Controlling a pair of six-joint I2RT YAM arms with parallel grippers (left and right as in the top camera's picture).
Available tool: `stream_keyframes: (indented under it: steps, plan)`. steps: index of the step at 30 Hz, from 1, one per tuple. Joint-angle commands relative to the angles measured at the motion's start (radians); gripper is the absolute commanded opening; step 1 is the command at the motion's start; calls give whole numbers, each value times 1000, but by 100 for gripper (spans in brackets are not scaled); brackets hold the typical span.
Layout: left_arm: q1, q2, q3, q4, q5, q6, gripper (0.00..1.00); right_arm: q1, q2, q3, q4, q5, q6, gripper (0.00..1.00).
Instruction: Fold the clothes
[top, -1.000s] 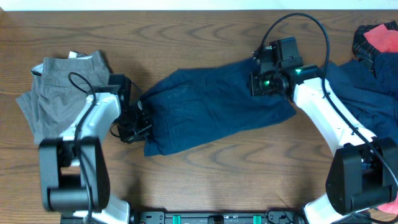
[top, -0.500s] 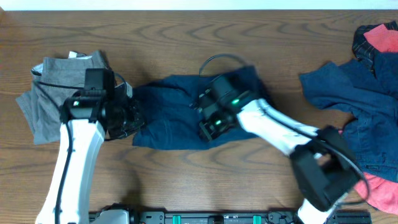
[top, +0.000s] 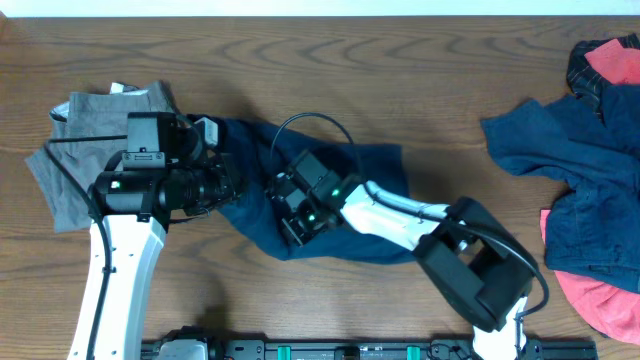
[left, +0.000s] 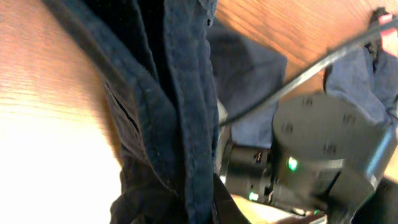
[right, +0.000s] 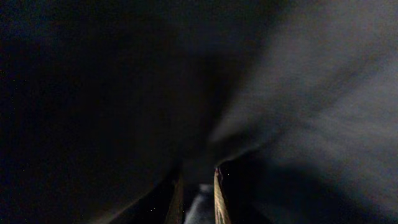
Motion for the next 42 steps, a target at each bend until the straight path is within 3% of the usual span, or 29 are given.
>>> stream_keyframes:
  steps: [1, 5, 12, 16, 24, 33, 42]
  plan:
    - [-29, 0, 18, 7, 44, -8, 6, -111, -121, 45, -76, 134, 22, 17]
    - [-53, 7, 18, 19, 43, -8, 6, -249, -201, 45, -230, 215, 16, 17]
    - [-100, 41, 17, 59, 44, -8, 6, -416, -179, 0, -428, 344, -47, 10]
    - [-151, 66, 17, 107, 44, -14, 6, -445, -152, -74, -402, 344, -62, 10]
    - [-335, 134, 17, 288, 44, -143, 6, -415, -147, -232, -277, 335, -20, 8]
    - [-561, 273, 17, 555, 42, -201, 6, -372, -147, -241, -269, 305, 72, 6]
    - [-630, 358, 17, 692, -17, -245, 6, -378, -157, -227, -290, 303, 157, 1]
